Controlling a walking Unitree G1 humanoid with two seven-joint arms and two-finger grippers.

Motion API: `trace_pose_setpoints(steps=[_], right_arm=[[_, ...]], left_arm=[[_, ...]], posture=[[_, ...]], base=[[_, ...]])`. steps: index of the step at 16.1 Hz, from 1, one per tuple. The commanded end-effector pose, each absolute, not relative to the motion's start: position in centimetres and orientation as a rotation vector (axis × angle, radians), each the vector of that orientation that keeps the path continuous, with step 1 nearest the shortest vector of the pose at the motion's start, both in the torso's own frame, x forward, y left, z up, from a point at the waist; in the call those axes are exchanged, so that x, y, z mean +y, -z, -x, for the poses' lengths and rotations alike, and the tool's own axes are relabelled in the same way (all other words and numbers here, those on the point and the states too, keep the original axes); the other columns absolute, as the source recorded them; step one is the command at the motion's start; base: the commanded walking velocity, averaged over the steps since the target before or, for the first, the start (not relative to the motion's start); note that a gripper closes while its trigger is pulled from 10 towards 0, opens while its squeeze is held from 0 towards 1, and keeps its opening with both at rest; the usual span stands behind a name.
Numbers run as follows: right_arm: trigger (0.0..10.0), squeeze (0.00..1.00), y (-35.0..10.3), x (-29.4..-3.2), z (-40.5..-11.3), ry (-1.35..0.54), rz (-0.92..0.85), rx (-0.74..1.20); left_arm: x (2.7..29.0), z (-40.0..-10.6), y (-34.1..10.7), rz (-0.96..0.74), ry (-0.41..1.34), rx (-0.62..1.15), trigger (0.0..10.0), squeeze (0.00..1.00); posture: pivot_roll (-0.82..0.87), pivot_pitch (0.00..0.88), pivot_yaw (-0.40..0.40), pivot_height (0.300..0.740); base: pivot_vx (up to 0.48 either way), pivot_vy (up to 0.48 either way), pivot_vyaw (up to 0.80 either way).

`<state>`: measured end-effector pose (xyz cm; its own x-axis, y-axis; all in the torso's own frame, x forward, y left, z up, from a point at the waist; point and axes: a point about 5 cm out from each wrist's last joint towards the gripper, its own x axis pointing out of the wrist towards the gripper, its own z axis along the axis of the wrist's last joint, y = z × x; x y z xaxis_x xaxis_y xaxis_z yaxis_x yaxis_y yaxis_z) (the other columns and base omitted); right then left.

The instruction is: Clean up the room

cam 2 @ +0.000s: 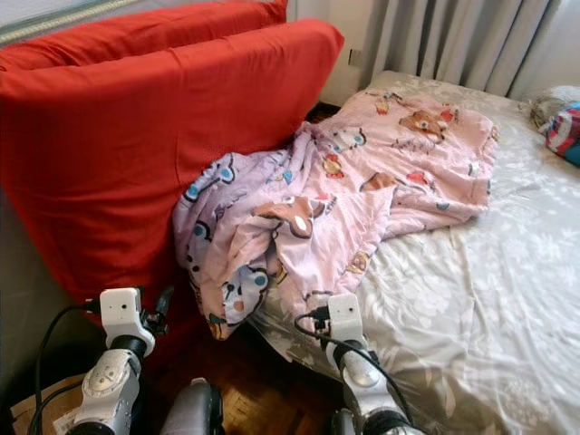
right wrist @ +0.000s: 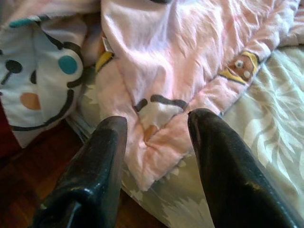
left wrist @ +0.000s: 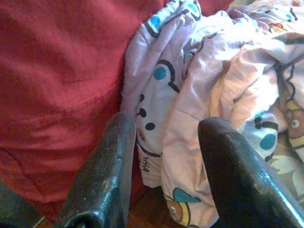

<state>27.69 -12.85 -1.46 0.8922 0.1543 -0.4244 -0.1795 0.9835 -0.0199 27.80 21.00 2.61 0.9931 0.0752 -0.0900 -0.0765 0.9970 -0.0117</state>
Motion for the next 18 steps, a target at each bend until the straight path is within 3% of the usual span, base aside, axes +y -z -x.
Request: trace_pose_setpoints(steps=[1,9,11,18], right_arm=[[10.0,0.00,1.65,-12.84,-27.49,-0.171,0.058,0.443],[10.0,0.00,1.56,-12.29,-27.46,-0.208,0.053,0.430],[10.0,0.00,1.50,-12.01,-27.42,-0.232,0.054,0.422],[10.0,0.00,1.69,-12.01,-27.25,-0.227,0.033,0.433]], left_arm=[[20.88,-27.48,-2.19,0.018,-0.068,0.115,10.0,0.00],[20.62,-27.50,-2.01,0.020,-0.054,0.140,10.0,0.00],[20.60,-27.46,-1.91,0.019,-0.053,0.146,10.0,0.00],[20.78,-27.52,-2.01,0.018,-0.052,0.149,10.0,0.00]], posture=[[0.04,0.048,-0.022,0.586],[0.04,0.057,-0.024,0.586],[0.04,0.058,-0.023,0.586],[0.04,0.066,-0.022,0.586]], base=[[0.000,0.000,0.00],[0.000,0.000,0.00],[0.000,0.000,0.80],[0.294,0.000,0.11]])
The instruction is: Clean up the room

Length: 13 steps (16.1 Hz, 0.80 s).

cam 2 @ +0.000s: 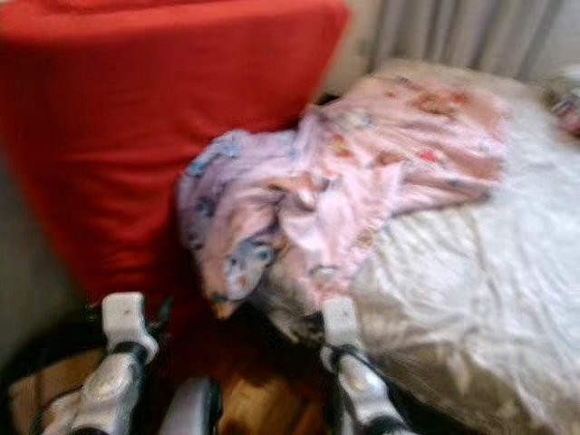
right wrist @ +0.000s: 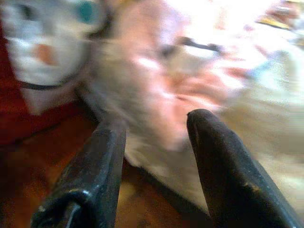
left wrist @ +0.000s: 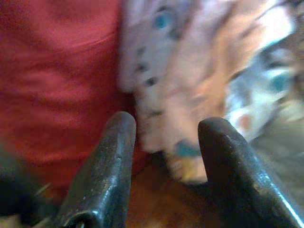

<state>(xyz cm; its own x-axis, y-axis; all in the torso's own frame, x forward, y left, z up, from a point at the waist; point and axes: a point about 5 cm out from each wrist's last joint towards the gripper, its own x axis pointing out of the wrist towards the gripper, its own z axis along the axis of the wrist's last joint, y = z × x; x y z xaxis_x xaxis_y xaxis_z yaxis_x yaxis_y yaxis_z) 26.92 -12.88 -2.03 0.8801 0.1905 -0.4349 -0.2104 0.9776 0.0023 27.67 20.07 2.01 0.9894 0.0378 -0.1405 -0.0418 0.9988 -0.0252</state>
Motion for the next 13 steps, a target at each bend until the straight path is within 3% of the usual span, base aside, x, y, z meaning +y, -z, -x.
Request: trace_pose_setpoints(steps=[1,4,11,13], right_arm=[[10.0,0.00,1.7,-11.9,-27.2,-0.238,0.042,0.434],[10.0,0.00,1.8,-11.7,-27.1,-0.254,0.031,0.436],[10.0,0.00,2.0,-12.1,-27.1,-0.199,-0.038,0.463],[10.0,0.00,2.1,-12.7,-27.2,-0.129,-0.097,0.479]], left_arm=[[20.8,-27.5,-2.0,0.017,-0.052,0.150,10.0,0.00],[20.8,-27.5,-2.0,0.018,-0.050,0.150,10.0,0.00],[20.7,-27.5,-2.0,0.019,-0.048,0.151,10.0,0.00],[20.7,-27.6,-2.1,0.016,-0.051,0.149,10.0,0.00]], posture=[[0.04,0.066,-0.021,0.586],[0.04,0.068,-0.020,0.586],[0.04,0.072,-0.022,0.586],[0.04,0.072,-0.022,0.586]], base=[[0.319,0.000,0.00],[0.320,0.000,0.80],[0.314,0.000,0.00],[0.000,0.000,0.00]])
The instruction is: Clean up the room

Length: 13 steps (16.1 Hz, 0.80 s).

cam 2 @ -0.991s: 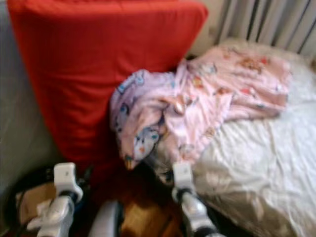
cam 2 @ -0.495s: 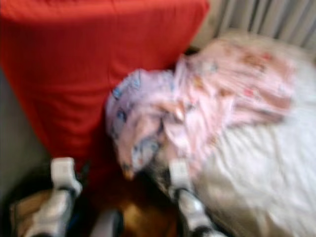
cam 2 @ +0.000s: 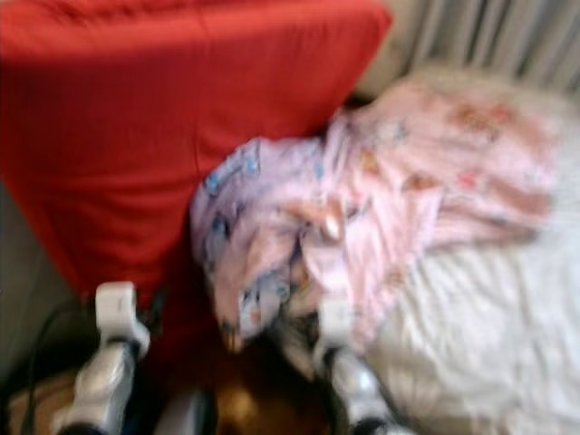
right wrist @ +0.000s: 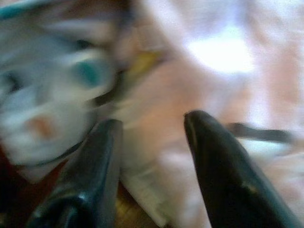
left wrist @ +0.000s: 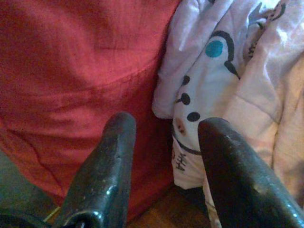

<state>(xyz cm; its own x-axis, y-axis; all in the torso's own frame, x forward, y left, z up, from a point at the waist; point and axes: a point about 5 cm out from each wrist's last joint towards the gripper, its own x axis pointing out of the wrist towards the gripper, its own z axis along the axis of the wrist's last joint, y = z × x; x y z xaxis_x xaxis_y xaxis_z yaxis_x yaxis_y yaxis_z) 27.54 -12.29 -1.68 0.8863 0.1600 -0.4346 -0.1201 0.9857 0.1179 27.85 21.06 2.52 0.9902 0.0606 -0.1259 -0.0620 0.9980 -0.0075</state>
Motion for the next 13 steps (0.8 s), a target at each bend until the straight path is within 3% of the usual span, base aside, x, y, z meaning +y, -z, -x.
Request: trace_pose_setpoints(steps=[1,4,13], right_arm=[[10.0,0.00,2.0,-13.8,-27.4,-0.020,-0.154,0.482],[10.0,0.00,2.0,-15.5,-27.6,0.118,-0.251,0.497],[10.0,0.00,1.2,-15.5,-28.9,0.139,-0.352,0.535]], left_arm=[[20.7,-27.6,-2.1,0.016,-0.050,0.148,10.0,0.00],[20.8,-27.6,-2.1,0.016,-0.047,0.148,10.0,0.00],[21.0,-27.4,-3.1,-0.006,-0.023,0.103,10.0,0.00]], posture=[[0.05,0.073,-0.022,0.586],[0.05,0.075,-0.020,0.586],[0.09,0.170,-0.003,0.586]], base=[[0.000,0.000,0.00],[0.000,0.000,0.00],[0.000,0.000,0.00]])
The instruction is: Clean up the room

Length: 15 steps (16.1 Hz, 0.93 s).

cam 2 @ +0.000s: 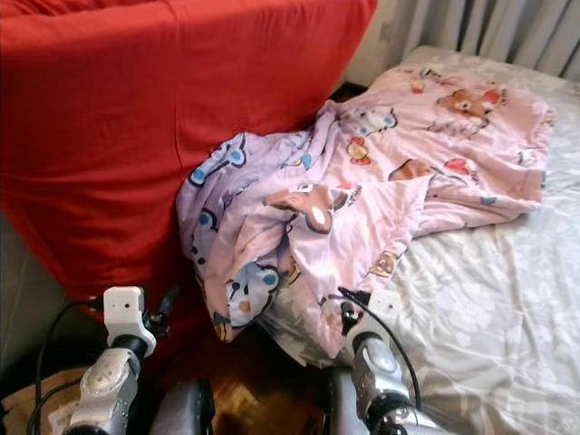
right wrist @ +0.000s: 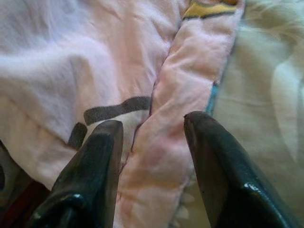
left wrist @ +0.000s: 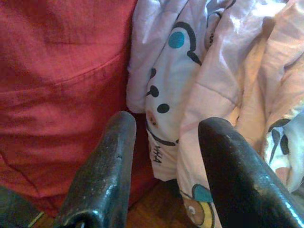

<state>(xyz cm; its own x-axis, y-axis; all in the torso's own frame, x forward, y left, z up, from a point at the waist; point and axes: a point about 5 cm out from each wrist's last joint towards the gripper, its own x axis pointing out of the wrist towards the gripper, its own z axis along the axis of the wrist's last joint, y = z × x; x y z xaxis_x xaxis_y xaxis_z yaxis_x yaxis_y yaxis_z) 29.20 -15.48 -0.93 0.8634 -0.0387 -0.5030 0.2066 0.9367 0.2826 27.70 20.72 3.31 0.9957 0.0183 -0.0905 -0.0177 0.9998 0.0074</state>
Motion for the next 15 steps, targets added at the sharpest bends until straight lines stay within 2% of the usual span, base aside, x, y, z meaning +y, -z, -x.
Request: trace_pose_setpoints(steps=[1,9,15], right_arm=[[10.0,0.00,1.0,-15.7,-29.2,0.139,-0.353,0.531],[10.0,0.00,-0.3,-16.0,-30.6,0.153,-0.340,0.503],[10.0,0.00,0.3,-16.0,-30.2,0.162,-0.280,0.589]], left_arm=[[20.8,-27.4,-3.3,-0.007,-0.019,0.095,10.0,0.00],[20.8,-24.8,-3.1,-0.011,-0.020,0.096,10.0,0.00],[20.4,-23.7,-3.0,-0.006,-0.022,0.128,10.0,0.00]], posture=[[0.10,0.184,-0.001,0.586],[0.12,0.284,0.003,0.586],[0.13,0.294,-0.006,0.586]], base=[[0.000,0.000,0.00],[0.000,0.000,0.00],[0.000,0.000,0.00]])
